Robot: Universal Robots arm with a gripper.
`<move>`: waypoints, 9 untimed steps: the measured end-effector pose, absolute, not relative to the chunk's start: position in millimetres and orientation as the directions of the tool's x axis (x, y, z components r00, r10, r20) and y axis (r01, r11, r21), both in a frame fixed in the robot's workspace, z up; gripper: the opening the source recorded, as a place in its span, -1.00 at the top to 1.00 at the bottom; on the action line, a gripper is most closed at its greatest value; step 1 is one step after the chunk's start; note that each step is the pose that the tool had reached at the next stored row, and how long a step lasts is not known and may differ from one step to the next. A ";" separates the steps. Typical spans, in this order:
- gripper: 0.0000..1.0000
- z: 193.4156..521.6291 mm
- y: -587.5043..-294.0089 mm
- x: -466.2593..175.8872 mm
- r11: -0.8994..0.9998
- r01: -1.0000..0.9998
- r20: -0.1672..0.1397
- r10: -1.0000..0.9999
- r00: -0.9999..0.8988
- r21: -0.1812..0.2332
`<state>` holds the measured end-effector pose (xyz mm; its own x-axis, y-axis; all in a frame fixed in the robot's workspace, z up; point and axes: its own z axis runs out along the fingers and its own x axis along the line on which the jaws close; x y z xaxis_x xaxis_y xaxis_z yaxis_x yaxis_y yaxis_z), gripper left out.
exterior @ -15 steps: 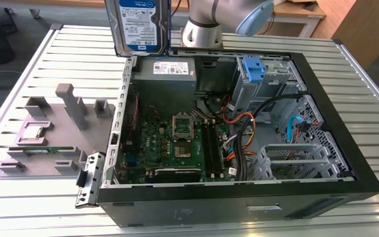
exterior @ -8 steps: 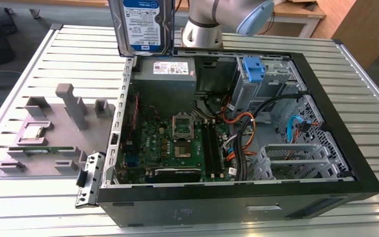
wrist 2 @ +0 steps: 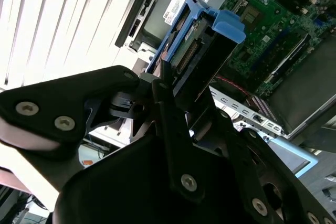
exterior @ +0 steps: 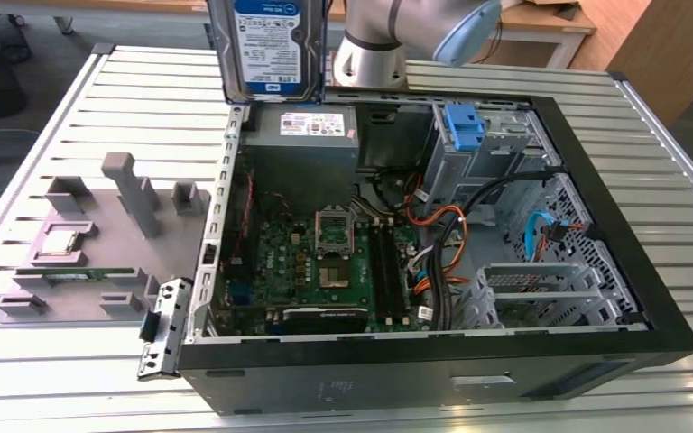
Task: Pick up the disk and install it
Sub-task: 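Pick up the disk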
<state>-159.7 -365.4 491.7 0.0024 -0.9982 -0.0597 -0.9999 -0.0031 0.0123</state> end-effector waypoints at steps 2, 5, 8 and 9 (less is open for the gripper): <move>0.30 491.7 -365.4 -157.9 -0.003 -1.000 -0.060 -0.998 0.002 0.012; 0.30 491.7 -365.4 -154.8 -0.003 -1.000 -0.060 -0.998 0.002 0.012; 0.30 491.7 -365.4 -152.1 -0.003 -1.000 -0.060 -0.998 0.002 0.012; 0.30 491.7 -365.4 -151.3 -0.003 -1.000 -0.060 -0.998 0.002 0.012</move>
<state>-151.3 -365.4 491.7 0.0024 -0.9982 -0.0597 -0.9999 -0.0031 0.0124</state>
